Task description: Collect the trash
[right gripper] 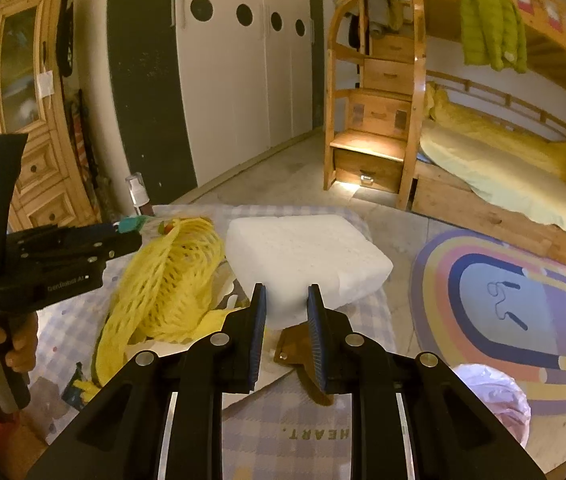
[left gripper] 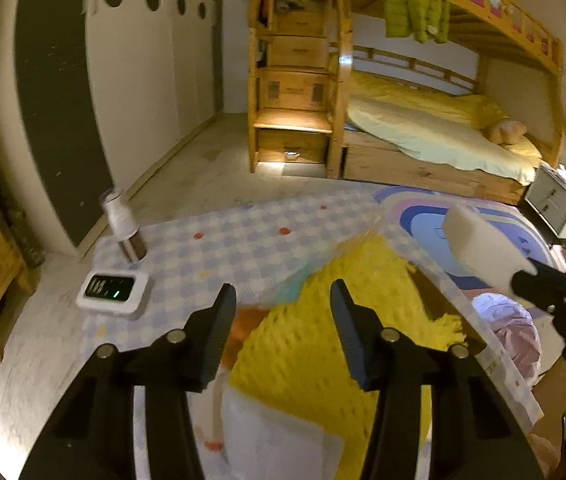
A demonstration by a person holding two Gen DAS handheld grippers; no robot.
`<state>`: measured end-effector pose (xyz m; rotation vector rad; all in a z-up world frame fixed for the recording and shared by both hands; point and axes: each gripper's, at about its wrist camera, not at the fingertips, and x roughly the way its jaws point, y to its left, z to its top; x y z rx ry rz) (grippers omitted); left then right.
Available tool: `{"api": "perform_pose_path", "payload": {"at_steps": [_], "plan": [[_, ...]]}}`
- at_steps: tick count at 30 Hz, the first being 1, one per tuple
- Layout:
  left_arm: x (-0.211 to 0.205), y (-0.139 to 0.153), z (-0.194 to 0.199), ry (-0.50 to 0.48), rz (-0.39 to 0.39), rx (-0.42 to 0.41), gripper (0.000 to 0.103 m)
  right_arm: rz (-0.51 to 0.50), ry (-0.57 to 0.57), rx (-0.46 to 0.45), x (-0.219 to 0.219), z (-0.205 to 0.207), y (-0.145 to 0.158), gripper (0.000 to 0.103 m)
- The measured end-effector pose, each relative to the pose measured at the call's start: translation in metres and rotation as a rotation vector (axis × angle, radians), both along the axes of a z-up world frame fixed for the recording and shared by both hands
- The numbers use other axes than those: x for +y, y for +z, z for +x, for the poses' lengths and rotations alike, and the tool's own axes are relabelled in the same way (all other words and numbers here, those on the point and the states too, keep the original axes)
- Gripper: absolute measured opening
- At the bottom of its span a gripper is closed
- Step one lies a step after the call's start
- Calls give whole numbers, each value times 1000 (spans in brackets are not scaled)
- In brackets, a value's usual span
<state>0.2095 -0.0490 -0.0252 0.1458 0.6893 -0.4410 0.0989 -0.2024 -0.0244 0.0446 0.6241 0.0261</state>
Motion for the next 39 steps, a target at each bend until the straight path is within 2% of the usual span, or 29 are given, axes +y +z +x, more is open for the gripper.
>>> {"api": "perform_pose_path", "payload": {"at_steps": [3, 4, 5, 7, 10, 13, 15, 19, 24, 27, 32, 39], "plan": [[-4, -1, 9, -38, -16, 23, 48, 2, 4, 7, -2, 4, -3, 22], [-5, -1, 12, -44, -22, 31, 45, 2, 5, 9, -2, 5, -3, 22], [-5, -2, 14, -50, -21, 36, 41, 1, 6, 11, -2, 5, -4, 22], [-7, -4, 18, -65, -11, 45, 22, 1, 7, 12, -3, 6, -4, 22], [-10, -6, 17, -79, 15, 35, 11, 2, 5, 13, -3, 4, -6, 22], [-9, -2, 12, -48, 35, -23, 4, 1, -1, 3, -4, 0, -5, 22], [-3, 11, 6, -11, 12, -77, 3, 2, -9, -13, -5, -5, -1, 22], [15, 58, -22, 40, -78, -201, 3, 6, -38, -72, -10, -24, 14, 22], [17, 90, -71, 24, -137, -246, 3, 16, -52, -111, -17, -56, 28, 22], [11, 90, -103, -5, -181, -237, 3, 17, -60, -107, -22, -78, 27, 22], [-10, 70, -144, -47, -231, -194, 3, 30, -104, -86, -41, -112, 21, 22], [-60, 41, -188, -147, -206, -165, 3, 34, -200, -34, -69, -152, 6, 22]]}}
